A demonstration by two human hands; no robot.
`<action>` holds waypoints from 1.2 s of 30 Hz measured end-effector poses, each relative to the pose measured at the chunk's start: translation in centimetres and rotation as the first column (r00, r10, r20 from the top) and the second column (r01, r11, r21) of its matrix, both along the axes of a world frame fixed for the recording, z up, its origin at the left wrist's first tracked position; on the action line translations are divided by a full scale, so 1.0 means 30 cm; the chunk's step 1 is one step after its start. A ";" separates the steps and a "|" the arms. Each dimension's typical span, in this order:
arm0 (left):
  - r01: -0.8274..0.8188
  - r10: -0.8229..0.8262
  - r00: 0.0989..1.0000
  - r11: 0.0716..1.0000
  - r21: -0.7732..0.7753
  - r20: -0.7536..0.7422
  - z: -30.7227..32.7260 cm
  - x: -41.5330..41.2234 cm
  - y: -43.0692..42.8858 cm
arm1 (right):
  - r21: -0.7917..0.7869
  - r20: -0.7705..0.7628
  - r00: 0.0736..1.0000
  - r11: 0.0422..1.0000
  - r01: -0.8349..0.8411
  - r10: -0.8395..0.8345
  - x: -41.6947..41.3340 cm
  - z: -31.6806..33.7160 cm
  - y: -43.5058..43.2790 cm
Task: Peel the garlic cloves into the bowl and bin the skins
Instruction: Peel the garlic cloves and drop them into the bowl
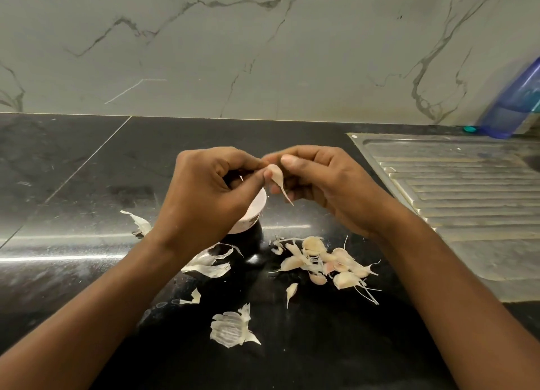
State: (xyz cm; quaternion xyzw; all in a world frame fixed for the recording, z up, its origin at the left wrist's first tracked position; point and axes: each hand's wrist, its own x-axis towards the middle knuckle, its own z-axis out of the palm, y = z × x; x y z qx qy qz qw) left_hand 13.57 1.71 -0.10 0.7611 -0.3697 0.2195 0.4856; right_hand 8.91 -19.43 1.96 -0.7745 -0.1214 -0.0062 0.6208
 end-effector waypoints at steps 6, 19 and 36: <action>0.058 -0.071 0.982 0.995 -0.079 -0.176 0.010 -0.002 -0.002 | -0.014 0.077 0.995 0.998 0.067 -0.066 0.002 -0.012 -0.011; 0.138 -0.362 0.618 0.924 -0.357 -0.697 0.056 -0.009 0.016 | -0.107 0.217 0.976 0.993 0.056 -0.032 0.005 -0.033 -0.025; 0.146 -0.339 0.715 0.927 -0.345 -0.611 0.059 -0.027 0.001 | -0.184 0.438 0.899 0.975 0.125 -0.033 -0.004 -0.038 -0.023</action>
